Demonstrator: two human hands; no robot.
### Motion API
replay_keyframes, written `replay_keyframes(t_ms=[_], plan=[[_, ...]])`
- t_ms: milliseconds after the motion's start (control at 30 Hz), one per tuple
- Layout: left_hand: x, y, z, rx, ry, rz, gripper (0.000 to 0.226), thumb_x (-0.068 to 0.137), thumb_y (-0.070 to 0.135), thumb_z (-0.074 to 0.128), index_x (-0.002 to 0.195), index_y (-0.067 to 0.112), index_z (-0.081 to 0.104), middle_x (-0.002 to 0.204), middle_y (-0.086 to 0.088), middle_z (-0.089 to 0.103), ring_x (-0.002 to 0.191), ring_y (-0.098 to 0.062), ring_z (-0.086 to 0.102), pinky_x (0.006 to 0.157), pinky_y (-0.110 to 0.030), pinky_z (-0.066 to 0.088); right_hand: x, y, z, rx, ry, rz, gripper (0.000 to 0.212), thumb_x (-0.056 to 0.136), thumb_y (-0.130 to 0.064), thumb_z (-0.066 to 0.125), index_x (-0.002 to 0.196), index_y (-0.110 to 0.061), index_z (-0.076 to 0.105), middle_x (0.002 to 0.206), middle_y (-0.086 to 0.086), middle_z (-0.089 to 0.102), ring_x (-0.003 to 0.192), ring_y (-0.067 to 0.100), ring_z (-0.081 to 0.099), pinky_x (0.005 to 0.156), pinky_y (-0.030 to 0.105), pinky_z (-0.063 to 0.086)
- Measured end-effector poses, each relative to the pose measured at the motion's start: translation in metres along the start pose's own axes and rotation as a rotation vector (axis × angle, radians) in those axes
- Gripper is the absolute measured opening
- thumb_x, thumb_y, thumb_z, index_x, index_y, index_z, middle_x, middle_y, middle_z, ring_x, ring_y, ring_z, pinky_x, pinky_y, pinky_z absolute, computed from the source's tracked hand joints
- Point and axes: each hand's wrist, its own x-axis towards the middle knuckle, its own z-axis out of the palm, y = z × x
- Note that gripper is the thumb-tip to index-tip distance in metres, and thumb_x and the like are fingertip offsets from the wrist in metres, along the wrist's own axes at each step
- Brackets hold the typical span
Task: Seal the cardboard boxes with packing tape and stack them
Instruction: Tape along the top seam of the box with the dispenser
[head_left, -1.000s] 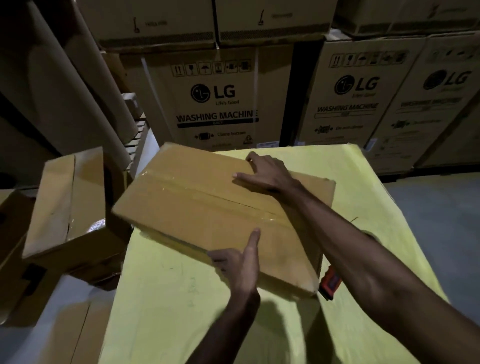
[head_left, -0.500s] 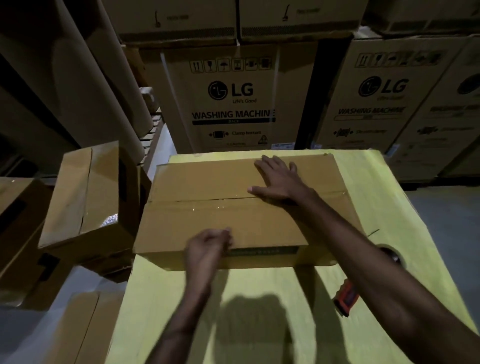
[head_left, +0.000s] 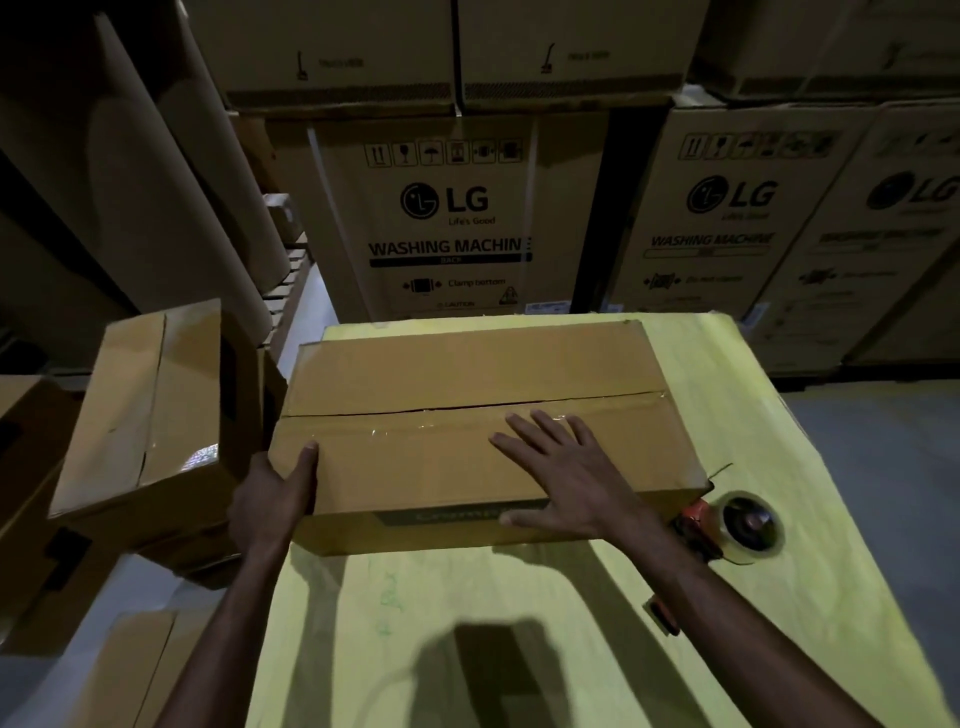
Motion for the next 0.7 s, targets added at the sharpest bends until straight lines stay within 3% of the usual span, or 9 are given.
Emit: replay_keyframes(t_ms=[67,167,267,333,400,567,700], plan=[[-0.006,0.002,0.001,-0.001,0.033,0.021,0.087,0.084,0.086,0.043,0.127,0.012,0.057,0.118,-0.022,0.067,0.106,-0.049,0.064,0.084,-0.053,0.051,-0.002,0.005,-0.008,0.127,0.086,0.131,0.093,0.084,-0.093,0.033,0.161,-0.046,0.008,0.172,-0.012,0.0,0.158,0.018,0.001,0.125,0.06,0.008],[-0.01,0.002,0.003,-0.027,0.074,0.057,0.081,0.087,0.079,0.046,0.127,0.01,0.059,0.119,-0.022,0.067,0.107,-0.048,0.064,0.083,-0.05,0.049,-0.006,0.031,-0.017,0.204,0.301,0.541,0.092,0.088,-0.085,0.041,0.161,-0.043,0.005,0.172,-0.007,-0.002,0.158,0.024,0.001,0.123,0.06,0.004],[-0.012,0.003,0.005,-0.058,0.14,0.037,0.08,0.087,0.078,0.049,0.129,0.011,0.06,0.119,-0.022,0.068,0.107,-0.048,0.064,0.085,-0.052,0.05,-0.008,0.056,-0.024,0.345,0.301,0.859,0.095,0.087,-0.074,0.056,0.16,-0.031,0.012,0.171,0.009,0.008,0.153,0.041,0.014,0.119,0.067,0.019],[-0.012,0.009,0.006,-0.06,0.17,0.009,0.073,0.092,0.071,0.057,0.13,0.009,0.061,0.121,-0.023,0.067,0.109,-0.048,0.063,0.088,-0.053,0.05,-0.009,0.062,-0.027,0.462,0.308,0.907,0.091,0.087,-0.069,0.061,0.156,-0.025,0.02,0.16,0.014,0.029,0.142,0.042,0.035,0.113,0.059,0.034],[-0.012,0.013,0.009,-0.052,0.184,-0.003,0.07,0.093,0.067,0.06,0.131,0.008,0.061,0.121,-0.025,0.067,0.11,-0.049,0.063,0.089,-0.053,0.049,-0.012,0.06,-0.032,0.507,0.329,0.896,0.086,0.087,-0.065,0.064,0.153,-0.025,0.026,0.151,0.014,0.04,0.134,0.04,0.043,0.107,0.053,0.04],[0.004,0.024,0.006,-0.057,0.222,0.002,0.087,0.081,0.08,0.053,0.129,0.009,0.068,0.117,-0.026,0.07,0.106,-0.049,0.065,0.09,-0.054,0.05,-0.037,0.026,-0.046,0.716,0.403,0.984,0.087,0.087,-0.066,0.065,0.157,-0.034,0.022,0.157,0.008,0.032,0.14,0.037,0.035,0.111,0.054,0.032],[0.043,0.042,0.0,-0.041,0.143,0.084,0.091,0.073,0.091,0.052,0.12,0.016,0.074,0.112,-0.021,0.074,0.104,-0.045,0.067,0.089,-0.052,0.055,-0.067,-0.009,-0.033,0.879,0.543,1.057,0.095,0.083,-0.066,0.071,0.158,-0.038,0.021,0.162,0.004,0.032,0.145,0.035,0.033,0.111,0.054,0.033]])
